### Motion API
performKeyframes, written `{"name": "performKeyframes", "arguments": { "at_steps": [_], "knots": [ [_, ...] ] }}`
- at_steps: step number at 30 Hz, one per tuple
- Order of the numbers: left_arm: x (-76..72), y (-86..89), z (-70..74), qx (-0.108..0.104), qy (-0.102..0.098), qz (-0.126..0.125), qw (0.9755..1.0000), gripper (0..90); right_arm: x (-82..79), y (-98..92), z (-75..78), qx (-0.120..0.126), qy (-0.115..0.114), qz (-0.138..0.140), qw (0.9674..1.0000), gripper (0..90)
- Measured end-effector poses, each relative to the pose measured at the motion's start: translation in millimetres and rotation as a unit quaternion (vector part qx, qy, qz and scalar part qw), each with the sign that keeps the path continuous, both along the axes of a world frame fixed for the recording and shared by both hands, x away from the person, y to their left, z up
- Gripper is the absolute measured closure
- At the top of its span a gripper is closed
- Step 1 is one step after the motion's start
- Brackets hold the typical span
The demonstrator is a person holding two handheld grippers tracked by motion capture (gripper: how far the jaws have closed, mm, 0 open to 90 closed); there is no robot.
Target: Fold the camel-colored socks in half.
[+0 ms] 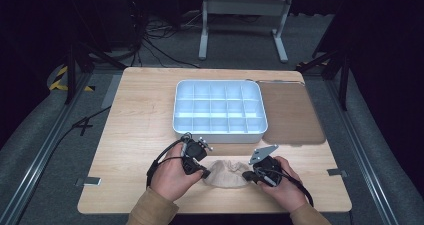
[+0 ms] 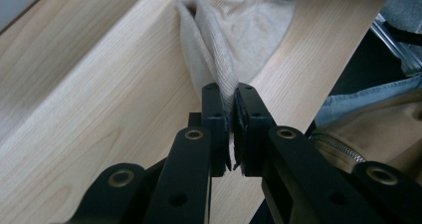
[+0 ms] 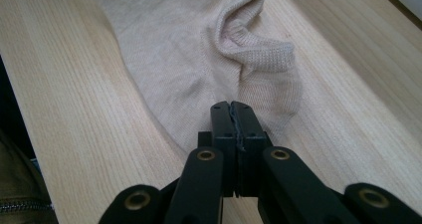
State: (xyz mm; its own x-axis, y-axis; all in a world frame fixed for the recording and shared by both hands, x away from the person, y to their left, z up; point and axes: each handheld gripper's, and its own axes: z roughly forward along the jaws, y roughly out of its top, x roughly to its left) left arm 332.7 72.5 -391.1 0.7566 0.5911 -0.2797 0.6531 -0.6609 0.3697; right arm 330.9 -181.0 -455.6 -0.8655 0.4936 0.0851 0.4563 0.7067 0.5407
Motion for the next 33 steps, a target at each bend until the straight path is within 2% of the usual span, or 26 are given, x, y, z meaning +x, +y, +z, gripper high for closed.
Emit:
{"name": "performKeyframes", "arguments": {
  "at_steps": [8, 11, 20, 29, 32, 33],
  "knots": [
    [4.6, -17.3, 1.1, -0.040, -0.010, -0.011, 0.9991, 84.9, 0.5, -2.0, -0.8, 0.005, 0.004, 0.003, 1.0000, 90.0],
    [7.7, -24.4, 0.9, -0.049, -0.008, -0.016, 0.9986, 84.9, 0.9, -3.1, -1.6, 0.011, 0.006, 0.001, 0.9999, 90.0],
    [16.3, -50.8, -3.2, -0.055, -0.007, -0.040, 0.9977, 84.9, -3.1, -3.9, -3.0, 0.017, -0.004, -0.006, 0.9998, 90.0],
    [23.4, -68.3, -11.0, -0.053, -0.005, -0.056, 0.9970, 84.8, -6.2, -7.3, -5.4, 0.032, -0.012, -0.014, 0.9993, 89.9],
    [24.0, -73.4, -14.1, -0.050, -0.001, -0.057, 0.9971, 84.7, -8.0, -7.1, -5.7, 0.030, -0.022, -0.015, 0.9992, 89.6],
    [23.9, -76.6, -16.7, -0.048, 0.000, -0.056, 0.9973, 84.6, -10.8, -6.5, -5.0, 0.020, -0.042, -0.019, 0.9988, 89.6]
  ]
}}
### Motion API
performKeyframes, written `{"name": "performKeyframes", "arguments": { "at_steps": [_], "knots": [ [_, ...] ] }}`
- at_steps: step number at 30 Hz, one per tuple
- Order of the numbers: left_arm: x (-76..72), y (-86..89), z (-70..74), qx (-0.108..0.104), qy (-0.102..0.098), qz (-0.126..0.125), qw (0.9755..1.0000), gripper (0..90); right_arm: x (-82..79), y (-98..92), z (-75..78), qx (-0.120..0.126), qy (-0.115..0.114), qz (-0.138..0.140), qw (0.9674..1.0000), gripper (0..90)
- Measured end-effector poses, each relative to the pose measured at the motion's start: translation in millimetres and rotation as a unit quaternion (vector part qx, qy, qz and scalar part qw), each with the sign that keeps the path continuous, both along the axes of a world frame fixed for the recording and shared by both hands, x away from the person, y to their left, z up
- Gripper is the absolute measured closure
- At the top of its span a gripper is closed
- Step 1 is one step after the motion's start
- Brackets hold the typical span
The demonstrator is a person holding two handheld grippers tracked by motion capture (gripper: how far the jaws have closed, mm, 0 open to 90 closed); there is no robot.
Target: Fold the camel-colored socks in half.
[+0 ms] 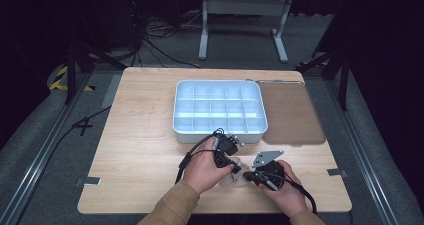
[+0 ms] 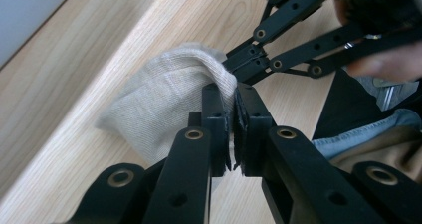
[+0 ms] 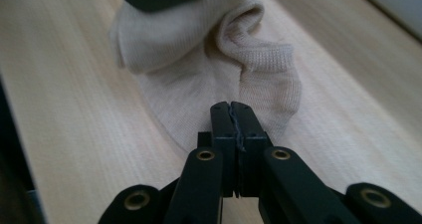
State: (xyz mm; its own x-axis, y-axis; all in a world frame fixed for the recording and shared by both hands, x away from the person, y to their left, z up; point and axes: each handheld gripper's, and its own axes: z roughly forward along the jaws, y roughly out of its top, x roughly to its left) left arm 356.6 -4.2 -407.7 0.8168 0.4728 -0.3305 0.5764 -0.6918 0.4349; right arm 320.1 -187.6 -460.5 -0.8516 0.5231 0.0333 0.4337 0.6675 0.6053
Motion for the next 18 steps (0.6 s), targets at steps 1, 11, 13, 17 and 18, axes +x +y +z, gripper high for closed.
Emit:
{"name": "performKeyframes", "arguments": {
  "at_steps": [1, 11, 13, 17, 18],
  "knots": [
    [0.0, -2.6, -1.9, 0.002, 0.000, 0.000, 1.0000, 84.5, -1.5, -0.9, 2.5, -0.002, -0.014, 0.000, 0.9999, 89.7],
    [2.5, -15.4, -11.9, 0.008, -0.005, -0.002, 1.0000, 84.5, -1.5, -26.7, 12.8, 0.023, -0.004, -0.039, 0.9990, 89.9],
    [2.8, -19.4, -14.0, 0.005, 0.001, 0.000, 1.0000, 84.6, -3.4, -29.4, 15.8, 0.026, -0.008, -0.041, 0.9988, 89.9],
    [4.6, -26.5, -22.3, 0.004, 0.006, 0.000, 1.0000, 82.9, -7.1, -34.2, 19.9, 0.031, -0.011, -0.049, 0.9982, 89.8],
    [4.8, -28.1, -24.2, -0.003, 0.009, 0.000, 1.0000, 78.5, -7.5, -35.0, 19.5, 0.029, -0.012, -0.049, 0.9983, 89.8]
  ]
}}
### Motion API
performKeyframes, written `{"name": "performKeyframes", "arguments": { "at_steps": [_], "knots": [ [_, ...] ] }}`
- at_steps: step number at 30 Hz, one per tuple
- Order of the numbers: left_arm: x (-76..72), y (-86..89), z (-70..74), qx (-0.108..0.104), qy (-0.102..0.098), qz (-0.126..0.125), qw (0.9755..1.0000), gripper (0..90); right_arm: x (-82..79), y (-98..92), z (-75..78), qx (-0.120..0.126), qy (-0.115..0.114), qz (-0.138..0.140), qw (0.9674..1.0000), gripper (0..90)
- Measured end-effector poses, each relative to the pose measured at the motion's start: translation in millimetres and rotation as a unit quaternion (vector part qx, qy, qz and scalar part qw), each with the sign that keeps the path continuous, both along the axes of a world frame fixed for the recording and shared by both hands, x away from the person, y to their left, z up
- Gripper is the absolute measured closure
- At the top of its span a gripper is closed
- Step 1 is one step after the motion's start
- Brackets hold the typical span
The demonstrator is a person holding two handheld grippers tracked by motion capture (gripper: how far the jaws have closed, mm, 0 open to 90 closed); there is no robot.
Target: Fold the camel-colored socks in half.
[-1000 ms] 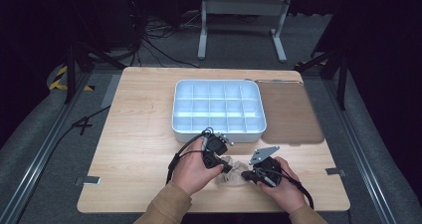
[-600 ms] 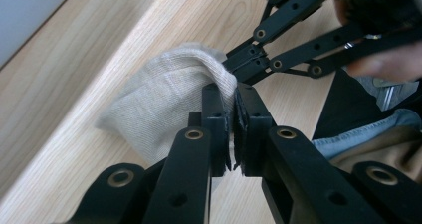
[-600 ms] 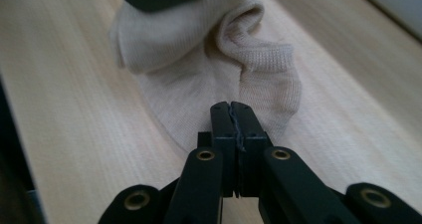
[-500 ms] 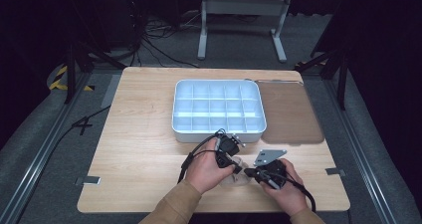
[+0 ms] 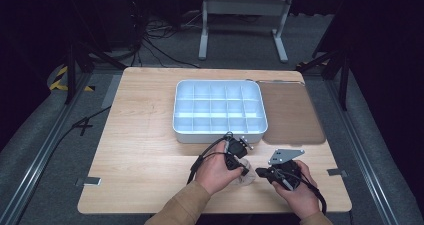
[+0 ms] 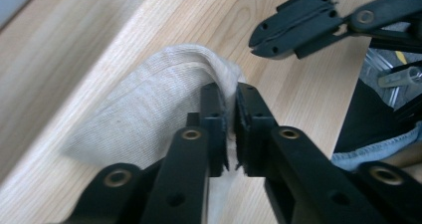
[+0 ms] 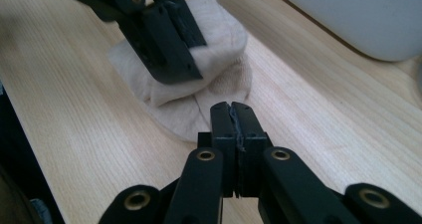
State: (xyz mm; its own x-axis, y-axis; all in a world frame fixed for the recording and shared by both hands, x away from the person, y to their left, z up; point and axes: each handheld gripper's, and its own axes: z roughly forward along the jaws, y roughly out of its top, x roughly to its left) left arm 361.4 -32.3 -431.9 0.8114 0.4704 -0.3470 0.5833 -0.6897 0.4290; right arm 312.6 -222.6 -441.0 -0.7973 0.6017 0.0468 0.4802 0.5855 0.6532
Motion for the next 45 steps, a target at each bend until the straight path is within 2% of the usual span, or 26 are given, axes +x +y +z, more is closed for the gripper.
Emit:
{"name": "performKeyframes", "arguments": {
  "at_steps": [1, 5, 6, 10, 14, 16, 17, 19, 20, 22, 28, 31, 36, 43, 45],
  "knots": [
    [0.0, 0.0, 0.0, 0.000, 0.000, 0.000, 1.0000, 72.9, -0.8, -0.6, -0.3, -0.001, 0.003, -0.001, 1.0000, 89.7],
    [-3.2, 5.5, 8.8, -0.037, -0.001, 0.009, 0.9993, 67.0, -1.4, -2.3, 1.6, 0.002, 0.001, -0.003, 1.0000, 89.7],
    [-4.1, 10.0, 13.8, -0.049, -0.009, 0.011, 0.9987, 67.2, -1.4, -2.5, 2.7, 0.003, 0.000, -0.004, 1.0000, 89.7],
    [-8.8, 31.4, 31.6, -0.058, -0.048, 0.030, 0.9967, 68.7, -0.8, -0.9, 13.1, 0.016, -0.012, -0.001, 0.9998, 89.7],
    [-9.3, 52.0, 33.6, -0.044, -0.061, 0.054, 0.9957, 72.9, 0.7, 11.1, 24.4, 0.031, -0.023, 0.020, 0.9990, 89.7],
    [-9.8, 60.6, 29.4, -0.023, -0.064, 0.061, 0.9958, 76.6, 2.2, 19.7, 26.1, 0.039, -0.022, 0.033, 0.9985, 89.7],
    [-9.9, 62.7, 27.7, -0.019, -0.063, 0.057, 0.9962, 78.8, 3.0, 24.2, 25.9, 0.038, -0.021, 0.038, 0.9983, 89.7],
    [-12.4, 63.9, 22.8, -0.025, -0.058, 0.046, 0.9970, 87.1, 4.6, 31.4, 23.9, 0.034, -0.018, 0.046, 0.9982, 89.6],
    [-13.3, 62.8, 20.6, -0.026, -0.061, 0.041, 0.9970, 89.3, 5.7, 35.7, 21.7, 0.033, -0.014, 0.050, 0.9981, 89.6],
    [-15.4, 58.6, 16.1, -0.018, -0.065, 0.034, 0.9972, 89.7, 7.4, 40.3, 17.6, 0.029, -0.009, 0.054, 0.9981, 89.4],
    [-17.8, 43.6, -3.0, 0.023, -0.048, 0.004, 0.9986, 89.8, 9.4, 46.9, 3.4, 0.007, -0.002, 0.048, 0.9988, 88.7],
    [-18.0, 41.7, -6.4, 0.029, -0.043, -0.004, 0.9987, 89.8, 10.6, 45.4, 0.2, -0.003, 0.002, 0.043, 0.9991, 87.4],
    [-18.5, 36.6, -12.2, 0.042, -0.018, -0.019, 0.9988, 89.8, 10.0, 39.7, -3.6, -0.020, 0.002, 0.035, 0.9992, 85.3],
    [-17.5, 35.6, -13.1, 0.039, 0.003, -0.023, 0.9990, 89.8, 9.1, 31.8, -10.6, -0.024, 0.012, 0.025, 0.9993, 84.3],
    [-18.1, 35.7, -9.9, 0.030, 0.003, -0.028, 0.9992, 89.8, 9.7, 31.4, -13.5, -0.027, 0.008, 0.030, 0.9992, 85.4]
  ]
}}
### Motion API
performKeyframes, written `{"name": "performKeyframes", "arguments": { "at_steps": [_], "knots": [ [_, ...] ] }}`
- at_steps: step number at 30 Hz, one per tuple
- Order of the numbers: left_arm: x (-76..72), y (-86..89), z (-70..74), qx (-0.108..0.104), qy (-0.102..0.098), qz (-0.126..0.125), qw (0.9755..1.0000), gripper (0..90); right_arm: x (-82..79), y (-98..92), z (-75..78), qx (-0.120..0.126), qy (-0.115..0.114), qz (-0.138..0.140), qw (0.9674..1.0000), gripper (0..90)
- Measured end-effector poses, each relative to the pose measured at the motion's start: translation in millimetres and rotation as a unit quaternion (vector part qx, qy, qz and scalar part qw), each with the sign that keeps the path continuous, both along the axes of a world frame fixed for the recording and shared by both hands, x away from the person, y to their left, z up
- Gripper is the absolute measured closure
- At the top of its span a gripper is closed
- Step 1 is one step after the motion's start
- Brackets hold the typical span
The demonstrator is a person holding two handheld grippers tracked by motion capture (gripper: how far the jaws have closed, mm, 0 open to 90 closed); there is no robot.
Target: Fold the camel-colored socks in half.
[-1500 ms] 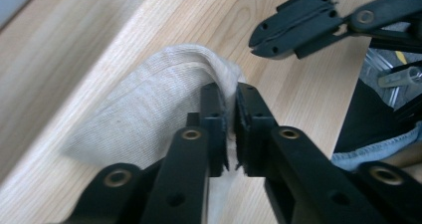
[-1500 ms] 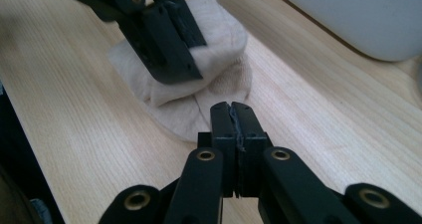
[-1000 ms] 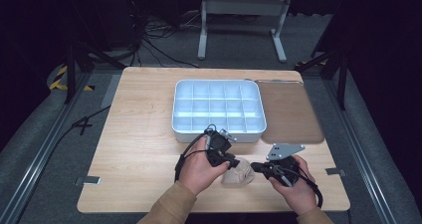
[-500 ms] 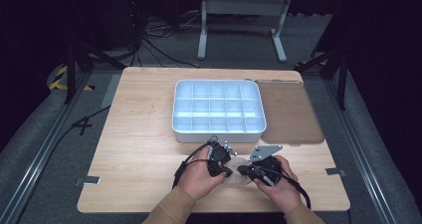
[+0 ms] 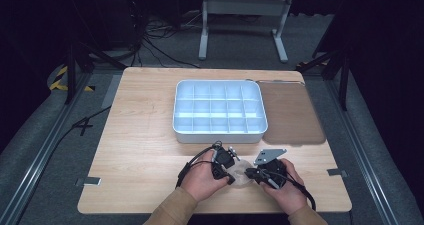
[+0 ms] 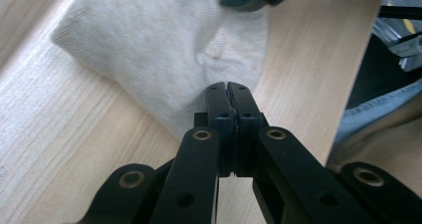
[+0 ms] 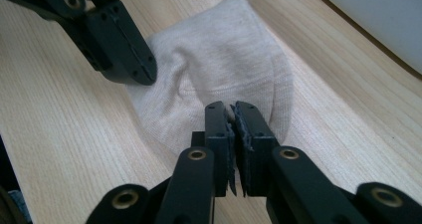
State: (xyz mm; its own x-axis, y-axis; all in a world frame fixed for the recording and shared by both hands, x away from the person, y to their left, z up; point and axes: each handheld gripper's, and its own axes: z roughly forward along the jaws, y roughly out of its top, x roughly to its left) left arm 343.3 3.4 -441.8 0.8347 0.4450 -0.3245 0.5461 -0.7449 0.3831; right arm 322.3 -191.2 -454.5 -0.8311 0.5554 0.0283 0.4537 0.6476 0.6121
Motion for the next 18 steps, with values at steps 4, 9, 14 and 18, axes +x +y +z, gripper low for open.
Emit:
{"name": "performKeyframes", "arguments": {
  "at_steps": [4, 9, 14, 18],
  "knots": [
    [2.4, 1.7, 10.8, -0.053, -0.046, 0.025, 0.9972, 86.8, 0.4, -2.2, -1.1, 0.000, 0.001, 0.010, 0.9999, 87.1],
    [10.7, -1.2, 7.6, -0.059, -0.100, 0.042, 0.9923, 87.3, -4.5, -2.0, -1.6, -0.003, -0.003, 0.019, 0.9998, 88.0],
    [18.2, -6.5, -7.1, -0.008, -0.096, 0.036, 0.9947, 87.7, -7.2, -5.1, -2.6, 0.001, -0.008, 0.017, 0.9998, 87.9],
    [19.9, -5.2, -6.9, -0.001, -0.081, 0.039, 0.9959, 89.3, -7.8, -8.3, -2.3, -0.002, -0.005, 0.009, 0.9999, 88.7]
  ]
}}
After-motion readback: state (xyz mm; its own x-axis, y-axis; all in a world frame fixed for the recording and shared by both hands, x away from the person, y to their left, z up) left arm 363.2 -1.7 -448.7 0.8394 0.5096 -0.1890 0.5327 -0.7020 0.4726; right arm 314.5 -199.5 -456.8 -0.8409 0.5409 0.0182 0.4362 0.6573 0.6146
